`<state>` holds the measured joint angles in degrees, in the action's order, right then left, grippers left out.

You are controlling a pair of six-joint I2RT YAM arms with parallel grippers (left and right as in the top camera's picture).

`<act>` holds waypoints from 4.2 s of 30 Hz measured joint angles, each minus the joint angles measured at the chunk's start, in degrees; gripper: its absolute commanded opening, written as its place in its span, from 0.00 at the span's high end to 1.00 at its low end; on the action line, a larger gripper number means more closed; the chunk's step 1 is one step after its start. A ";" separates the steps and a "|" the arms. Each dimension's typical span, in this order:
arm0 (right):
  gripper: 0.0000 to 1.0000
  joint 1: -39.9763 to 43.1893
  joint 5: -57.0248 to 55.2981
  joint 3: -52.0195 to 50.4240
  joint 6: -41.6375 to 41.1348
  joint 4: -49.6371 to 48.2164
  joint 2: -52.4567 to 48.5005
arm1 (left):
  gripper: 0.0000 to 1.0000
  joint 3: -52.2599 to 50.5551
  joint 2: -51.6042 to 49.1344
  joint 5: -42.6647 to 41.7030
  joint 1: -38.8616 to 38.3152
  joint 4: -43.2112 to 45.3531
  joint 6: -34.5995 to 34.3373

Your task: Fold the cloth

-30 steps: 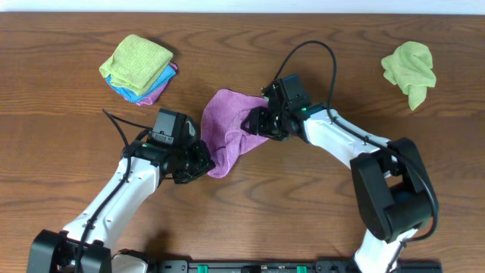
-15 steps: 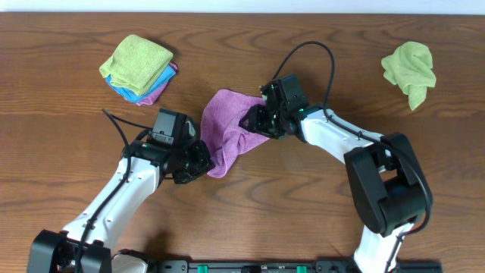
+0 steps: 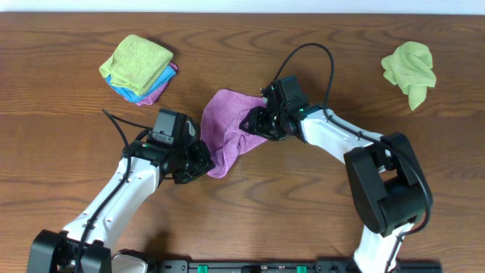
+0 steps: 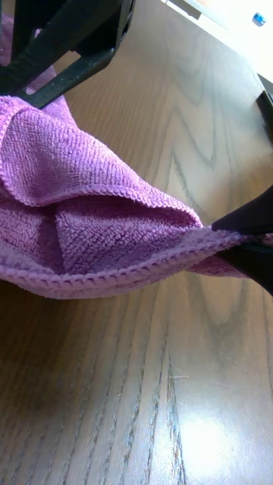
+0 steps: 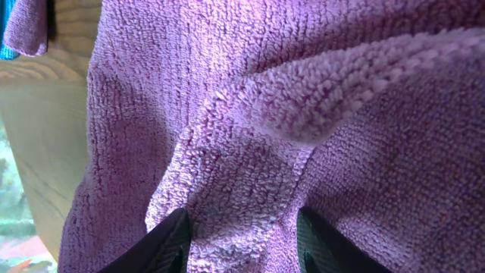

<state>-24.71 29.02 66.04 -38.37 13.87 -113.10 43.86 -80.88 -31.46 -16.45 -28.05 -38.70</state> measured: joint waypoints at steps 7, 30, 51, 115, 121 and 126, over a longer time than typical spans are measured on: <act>0.56 -1.88 -1.70 0.00 0.00 -0.37 0.00 | 0.94 0.00 0.00 0.00 0.00 -0.02 0.00; 0.98 -2.80 -5.35 0.00 3.67 4.63 3.52 | 0.94 0.00 0.00 0.46 0.22 0.00 0.00; 0.87 -2.78 -11.15 -0.02 9.40 24.85 12.22 | 0.94 0.00 0.00 0.66 0.98 0.02 0.00; 0.99 3.89 -30.25 -15.98 10.38 26.32 34.49 | 0.94 0.33 6.05 4.35 3.21 8.81 -5.75; 0.99 5.79 -30.77 -15.98 11.85 19.76 27.93 | 0.94 0.42 -0.68 6.86 3.10 18.99 -7.04; 0.99 6.49 -31.67 -15.98 13.11 14.97 24.70 | 0.94 0.46 -5.57 7.93 3.10 27.28 -8.98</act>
<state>-18.22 -2.66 50.06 -25.26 28.84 -88.40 44.31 -86.46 -23.53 -13.34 -0.78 -47.68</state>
